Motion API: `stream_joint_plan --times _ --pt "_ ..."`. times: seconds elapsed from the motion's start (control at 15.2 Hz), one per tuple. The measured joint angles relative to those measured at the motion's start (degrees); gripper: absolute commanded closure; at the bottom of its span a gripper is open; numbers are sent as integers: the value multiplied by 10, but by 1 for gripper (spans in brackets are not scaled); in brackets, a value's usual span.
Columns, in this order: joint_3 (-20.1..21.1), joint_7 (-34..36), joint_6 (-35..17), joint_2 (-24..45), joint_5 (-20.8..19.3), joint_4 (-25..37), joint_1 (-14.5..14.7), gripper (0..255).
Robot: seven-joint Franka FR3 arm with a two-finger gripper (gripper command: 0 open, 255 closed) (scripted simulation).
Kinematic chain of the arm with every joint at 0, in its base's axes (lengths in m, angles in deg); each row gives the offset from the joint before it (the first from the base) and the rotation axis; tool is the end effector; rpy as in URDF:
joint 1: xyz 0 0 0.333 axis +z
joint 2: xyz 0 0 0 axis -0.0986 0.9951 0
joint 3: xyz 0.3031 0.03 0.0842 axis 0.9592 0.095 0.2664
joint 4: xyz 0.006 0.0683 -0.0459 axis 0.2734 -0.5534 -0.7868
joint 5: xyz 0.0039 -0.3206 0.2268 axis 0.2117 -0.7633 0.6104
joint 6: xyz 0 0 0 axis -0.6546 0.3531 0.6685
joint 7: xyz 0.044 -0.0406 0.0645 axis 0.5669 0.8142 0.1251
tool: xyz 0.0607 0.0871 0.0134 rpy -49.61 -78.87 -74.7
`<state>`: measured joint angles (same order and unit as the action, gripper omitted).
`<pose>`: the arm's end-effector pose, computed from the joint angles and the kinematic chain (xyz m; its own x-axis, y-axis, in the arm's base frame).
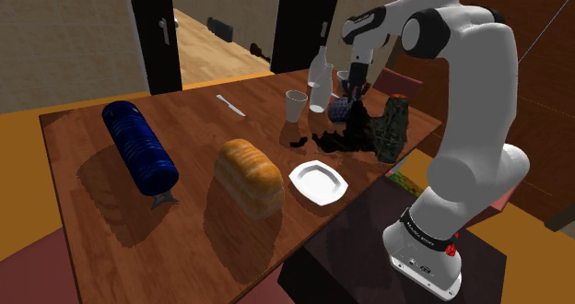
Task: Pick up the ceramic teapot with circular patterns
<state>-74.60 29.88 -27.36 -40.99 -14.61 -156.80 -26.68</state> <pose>0.5316 -0.3874 0.3293 0.7183 -0.5745 -0.3925 -0.6293 -0.7770 -0.0143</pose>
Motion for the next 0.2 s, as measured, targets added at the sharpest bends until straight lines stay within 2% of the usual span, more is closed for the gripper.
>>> stream_joint_plan --times 0.2 --pt "-1 1 15 -6 -2 9 0 255"
